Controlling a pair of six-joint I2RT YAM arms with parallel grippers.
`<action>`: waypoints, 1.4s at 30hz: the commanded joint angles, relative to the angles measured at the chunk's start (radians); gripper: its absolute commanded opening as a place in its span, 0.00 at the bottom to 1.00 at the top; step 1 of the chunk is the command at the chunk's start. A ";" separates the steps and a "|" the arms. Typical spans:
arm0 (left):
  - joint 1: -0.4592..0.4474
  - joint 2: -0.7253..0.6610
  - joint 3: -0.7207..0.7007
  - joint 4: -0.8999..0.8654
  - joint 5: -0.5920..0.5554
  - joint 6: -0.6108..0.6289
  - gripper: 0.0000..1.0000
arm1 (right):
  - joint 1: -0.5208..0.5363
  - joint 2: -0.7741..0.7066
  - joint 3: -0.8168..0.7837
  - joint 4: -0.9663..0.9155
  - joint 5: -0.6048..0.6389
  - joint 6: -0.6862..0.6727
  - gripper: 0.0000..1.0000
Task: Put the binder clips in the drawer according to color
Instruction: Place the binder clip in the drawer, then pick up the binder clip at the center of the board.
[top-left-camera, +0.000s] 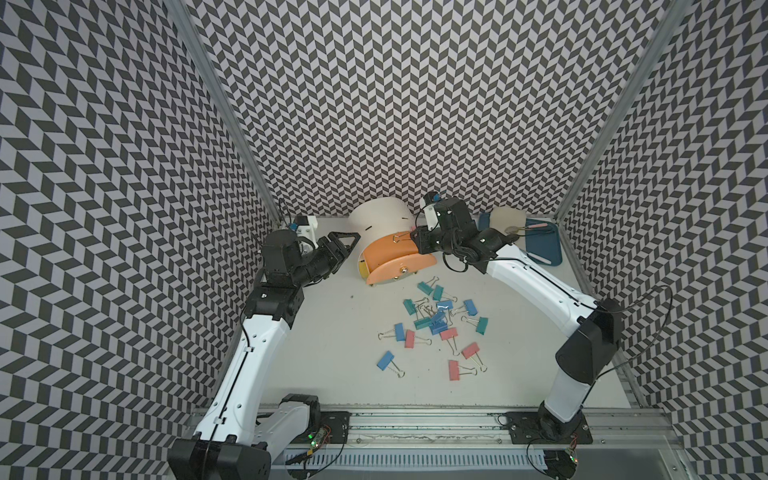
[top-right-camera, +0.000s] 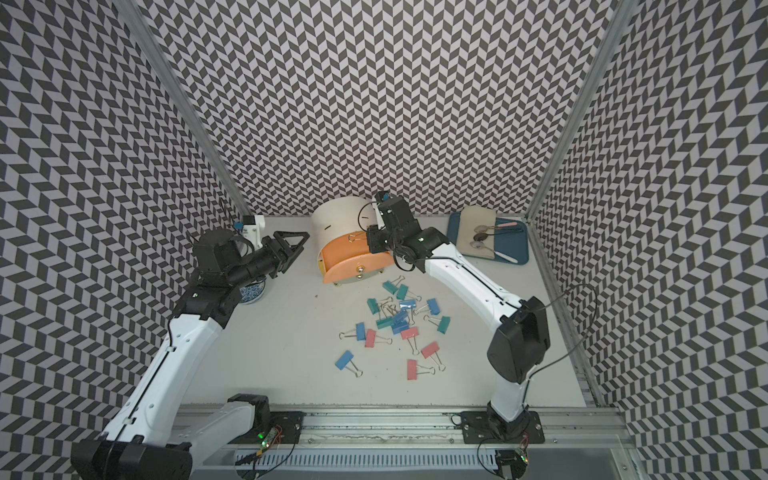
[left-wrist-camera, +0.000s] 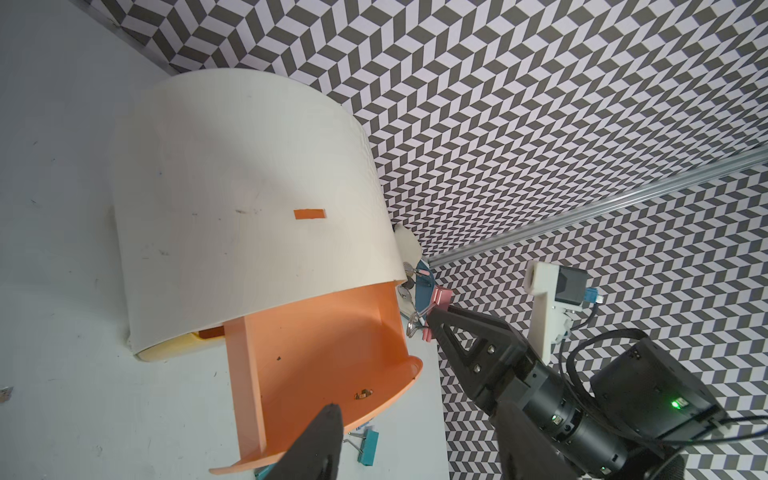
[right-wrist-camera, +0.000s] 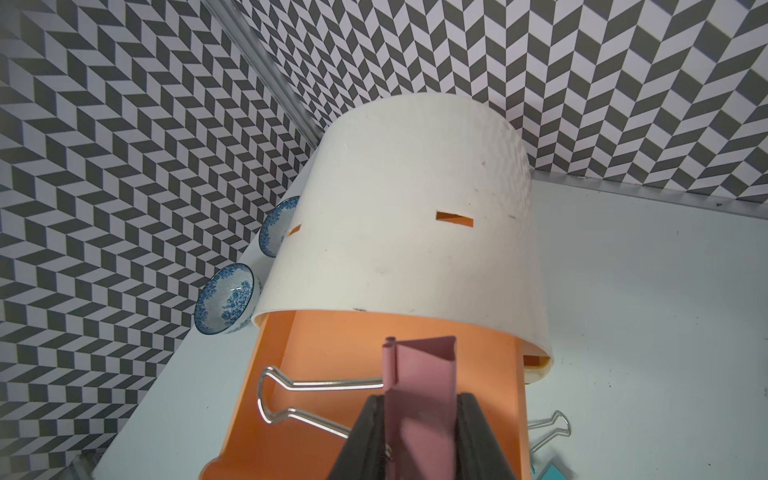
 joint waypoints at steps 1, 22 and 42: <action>0.014 -0.017 -0.017 0.016 0.028 0.016 0.63 | 0.000 0.012 0.028 0.065 -0.023 -0.016 0.27; 0.039 -0.097 -0.086 -0.059 0.023 0.057 0.63 | 0.000 -0.146 -0.068 0.050 -0.024 -0.005 0.62; 0.004 -0.455 -0.542 -0.213 0.003 0.043 0.61 | 0.120 -0.612 -0.875 0.021 -0.034 0.250 0.61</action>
